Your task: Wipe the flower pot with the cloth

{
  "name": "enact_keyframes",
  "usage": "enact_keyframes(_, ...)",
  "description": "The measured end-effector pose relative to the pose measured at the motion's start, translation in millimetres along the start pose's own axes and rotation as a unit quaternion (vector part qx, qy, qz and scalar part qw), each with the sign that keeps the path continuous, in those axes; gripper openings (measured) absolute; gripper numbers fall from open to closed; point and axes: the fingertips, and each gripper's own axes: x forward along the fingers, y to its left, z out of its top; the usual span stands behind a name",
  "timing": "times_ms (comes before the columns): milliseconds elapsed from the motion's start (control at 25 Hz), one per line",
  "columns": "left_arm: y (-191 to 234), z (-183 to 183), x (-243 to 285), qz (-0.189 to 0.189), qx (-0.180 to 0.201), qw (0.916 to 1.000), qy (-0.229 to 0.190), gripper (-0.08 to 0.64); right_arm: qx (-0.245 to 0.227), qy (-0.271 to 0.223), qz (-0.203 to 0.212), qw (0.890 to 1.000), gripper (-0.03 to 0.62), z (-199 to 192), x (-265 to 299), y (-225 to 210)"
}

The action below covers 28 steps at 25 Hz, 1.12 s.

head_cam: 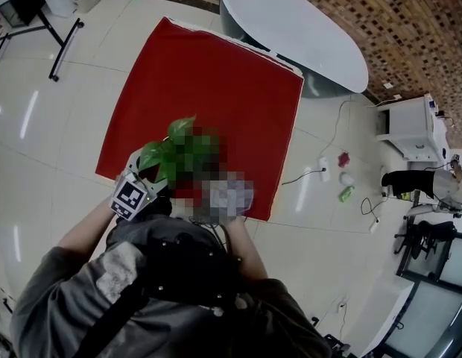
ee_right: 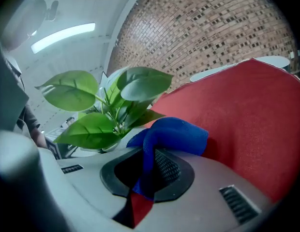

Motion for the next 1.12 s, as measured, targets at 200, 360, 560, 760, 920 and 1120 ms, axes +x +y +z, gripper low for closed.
enact_keyframes(200,5.9,-1.5,5.3,-0.051,0.018,0.9986,0.002,0.400,-0.105,0.072,-0.053,0.990,0.058,-13.8,10.2,-12.6)
enact_keyframes(360,5.8,2.9,8.3,-0.090,0.034,0.9953,0.008,0.402,-0.144,0.105,-0.078,0.981,0.058,-18.2,9.8,-17.3)
enact_keyframes(560,6.9,5.2,10.8,-0.101,0.042,0.9940,0.007,0.407,-0.113,0.090,-0.072,0.987,0.058,-17.5,6.3,-17.3)
enact_keyframes(760,8.6,-6.6,11.7,-0.055,0.027,0.9980,0.018,0.407,-0.106,0.079,-0.044,0.990,0.058,-18.1,4.1,-20.6)
enact_keyframes(920,11.9,-11.6,-2.9,0.033,-0.021,0.9987,0.032,0.407,-0.101,0.083,-0.008,0.991,0.058,-15.1,-2.8,-18.9)
enact_keyframes(1120,-11.5,-0.4,-0.5,0.142,-0.066,0.9874,0.027,0.425,-0.087,0.086,0.052,0.991,0.058,-11.5,-16.6,-14.3)
